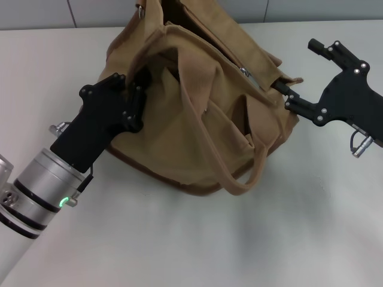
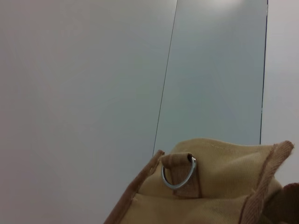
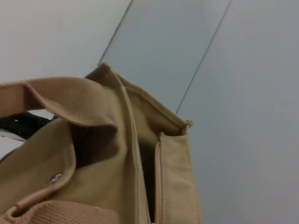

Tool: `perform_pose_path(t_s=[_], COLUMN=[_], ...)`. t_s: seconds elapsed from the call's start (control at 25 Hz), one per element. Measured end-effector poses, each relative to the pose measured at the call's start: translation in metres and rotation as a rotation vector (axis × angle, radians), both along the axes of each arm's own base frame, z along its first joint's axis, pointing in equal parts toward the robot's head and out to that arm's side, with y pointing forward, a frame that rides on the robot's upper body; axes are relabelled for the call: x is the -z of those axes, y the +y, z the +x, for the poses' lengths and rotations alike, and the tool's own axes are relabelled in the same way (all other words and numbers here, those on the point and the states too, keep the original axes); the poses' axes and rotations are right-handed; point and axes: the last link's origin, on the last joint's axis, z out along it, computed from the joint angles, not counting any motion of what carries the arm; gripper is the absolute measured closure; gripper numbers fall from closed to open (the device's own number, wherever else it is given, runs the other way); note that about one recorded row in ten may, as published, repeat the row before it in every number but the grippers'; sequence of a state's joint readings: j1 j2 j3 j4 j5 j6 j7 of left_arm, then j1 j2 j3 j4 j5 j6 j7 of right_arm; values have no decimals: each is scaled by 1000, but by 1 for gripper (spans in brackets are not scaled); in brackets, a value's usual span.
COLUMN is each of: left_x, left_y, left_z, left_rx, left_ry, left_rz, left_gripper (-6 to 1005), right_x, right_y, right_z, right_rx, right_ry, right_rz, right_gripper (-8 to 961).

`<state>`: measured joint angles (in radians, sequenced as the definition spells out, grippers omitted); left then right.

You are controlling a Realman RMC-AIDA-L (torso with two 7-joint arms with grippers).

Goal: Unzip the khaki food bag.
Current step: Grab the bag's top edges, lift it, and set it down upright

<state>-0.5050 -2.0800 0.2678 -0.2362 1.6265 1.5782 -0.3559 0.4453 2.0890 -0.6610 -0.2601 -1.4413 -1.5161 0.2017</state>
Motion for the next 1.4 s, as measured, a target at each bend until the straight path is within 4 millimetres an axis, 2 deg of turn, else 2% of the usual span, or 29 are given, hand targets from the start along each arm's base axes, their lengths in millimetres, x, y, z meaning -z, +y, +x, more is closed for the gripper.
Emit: perform_pose_path(t_s=[0.24, 0.72, 0.88, 1.08, 1.4], left_x=[0, 3, 4, 5, 5], left_y=[3, 7, 8, 8, 7], left_z=[2, 8, 9, 11, 10], left_rx=[5, 17, 21, 29, 25], left_ry=[3, 6, 4, 3, 6], left_rz=[-1, -13, -16, -21, -25], left_gripper=[949, 949, 949, 949, 949], right_x=[9, 46, 51, 52, 59], right_y=[4, 9, 16, 28, 19], right_z=[7, -8, -16, -27, -35], right_rx=[29, -41, -26, 36, 26], right_ry=[-84, -226, -218, -213, -218], right_rz=[22, 59, 107, 251, 320], right_gripper=[135, 145, 148, 152, 158])
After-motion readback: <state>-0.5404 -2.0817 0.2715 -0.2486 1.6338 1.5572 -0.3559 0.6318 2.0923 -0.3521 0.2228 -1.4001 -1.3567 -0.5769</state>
